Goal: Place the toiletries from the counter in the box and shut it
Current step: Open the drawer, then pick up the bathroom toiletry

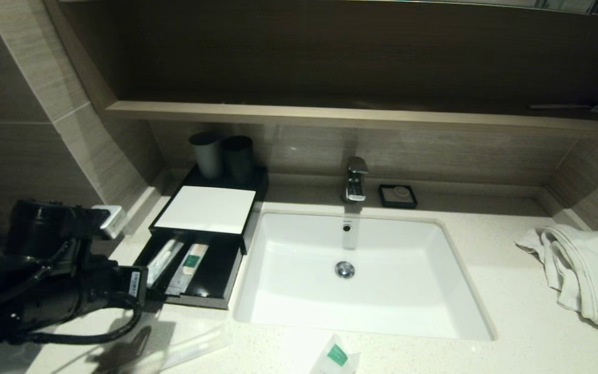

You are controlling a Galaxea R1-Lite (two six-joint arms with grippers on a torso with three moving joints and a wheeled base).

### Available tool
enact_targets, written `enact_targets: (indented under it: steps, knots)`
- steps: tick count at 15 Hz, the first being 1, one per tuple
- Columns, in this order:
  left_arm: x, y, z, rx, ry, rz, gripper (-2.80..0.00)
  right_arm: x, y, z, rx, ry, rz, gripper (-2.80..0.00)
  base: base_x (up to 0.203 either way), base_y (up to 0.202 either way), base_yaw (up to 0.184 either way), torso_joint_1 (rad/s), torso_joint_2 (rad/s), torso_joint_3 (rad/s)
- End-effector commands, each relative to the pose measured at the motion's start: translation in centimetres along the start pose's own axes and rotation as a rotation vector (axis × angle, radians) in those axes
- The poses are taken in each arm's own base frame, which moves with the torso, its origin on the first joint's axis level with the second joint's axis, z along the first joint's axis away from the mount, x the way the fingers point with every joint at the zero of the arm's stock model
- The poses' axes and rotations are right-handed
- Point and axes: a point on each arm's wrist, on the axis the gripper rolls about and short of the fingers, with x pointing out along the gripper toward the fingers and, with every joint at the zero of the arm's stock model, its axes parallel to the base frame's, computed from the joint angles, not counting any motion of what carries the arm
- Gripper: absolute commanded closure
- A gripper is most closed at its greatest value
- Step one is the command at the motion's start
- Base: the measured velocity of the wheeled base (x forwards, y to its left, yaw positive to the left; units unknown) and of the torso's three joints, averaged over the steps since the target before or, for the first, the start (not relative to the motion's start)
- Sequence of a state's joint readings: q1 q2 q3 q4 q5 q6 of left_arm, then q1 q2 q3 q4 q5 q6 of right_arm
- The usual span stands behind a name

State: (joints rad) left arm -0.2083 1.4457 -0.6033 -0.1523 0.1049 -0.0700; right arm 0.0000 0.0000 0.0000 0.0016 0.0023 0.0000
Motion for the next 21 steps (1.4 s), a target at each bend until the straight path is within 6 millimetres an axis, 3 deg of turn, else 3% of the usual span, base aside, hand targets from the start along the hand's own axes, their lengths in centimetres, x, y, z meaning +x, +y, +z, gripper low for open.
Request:
enact_targets:
  steps: [1,7,12,21]
  knots:
    - [-2.4,0.7,-0.1,0.036,0.011,0.013,0.00,0.0,0.0,0.0,0.000,0.000,0.001,0.00,0.000,0.000,0.000,0.000,0.00,0.000]
    - [-4.5,4.5,-2.9,0.322,0.201,-0.135,0.00,0.0,0.0,0.0,0.000,0.000,0.001,0.00,0.000,0.000,0.000,0.000,0.00,0.000]
    - [-4.8,4.3,-4.7,0.383,0.252,-0.341,0.00,0.0,0.0,0.0,0.000,0.000,0.001,0.00,0.000,0.000,0.000,0.000,0.00,0.000]
    - [-4.2,3.9,-7.4,0.500,0.300,-0.458,0.00,0.0,0.0,0.0,0.000,0.000,0.001,0.00,0.000,0.000,0.000,0.000,0.00,0.000]
